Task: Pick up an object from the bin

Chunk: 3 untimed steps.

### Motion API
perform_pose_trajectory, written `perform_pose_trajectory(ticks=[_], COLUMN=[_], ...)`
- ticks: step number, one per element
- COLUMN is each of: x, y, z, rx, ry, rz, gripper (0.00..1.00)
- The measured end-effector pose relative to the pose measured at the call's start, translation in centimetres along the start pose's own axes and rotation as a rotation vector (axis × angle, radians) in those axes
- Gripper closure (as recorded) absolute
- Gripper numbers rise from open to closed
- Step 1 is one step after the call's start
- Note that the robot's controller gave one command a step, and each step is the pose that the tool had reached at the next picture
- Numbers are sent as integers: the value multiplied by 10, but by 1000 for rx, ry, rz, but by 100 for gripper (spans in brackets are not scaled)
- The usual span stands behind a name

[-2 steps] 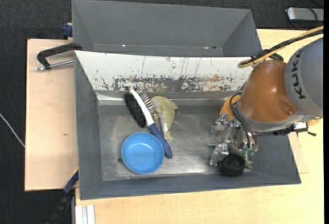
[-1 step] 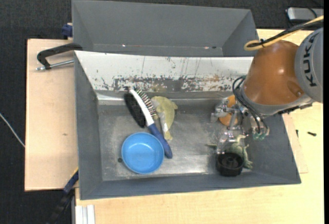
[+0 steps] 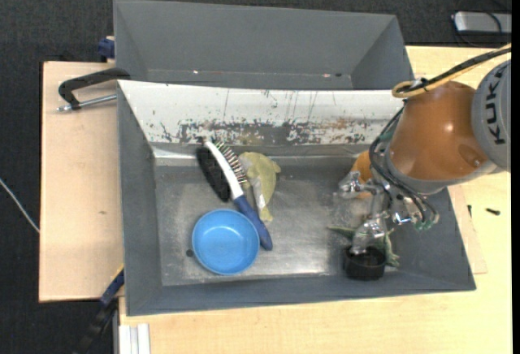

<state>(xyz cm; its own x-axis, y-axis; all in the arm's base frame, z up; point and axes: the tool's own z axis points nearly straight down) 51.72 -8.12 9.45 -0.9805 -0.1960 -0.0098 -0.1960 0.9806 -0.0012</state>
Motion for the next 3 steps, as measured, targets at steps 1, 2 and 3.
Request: perform_pose_trajectory(ticks=[1, 2, 3], x=[2, -5, 0], y=[0, 60, 49], z=[1, -48, -147], rx=[-2, -3, 2], ry=[7, -1, -5], rz=[1, -1, 1], gripper=[100, 100, 100])
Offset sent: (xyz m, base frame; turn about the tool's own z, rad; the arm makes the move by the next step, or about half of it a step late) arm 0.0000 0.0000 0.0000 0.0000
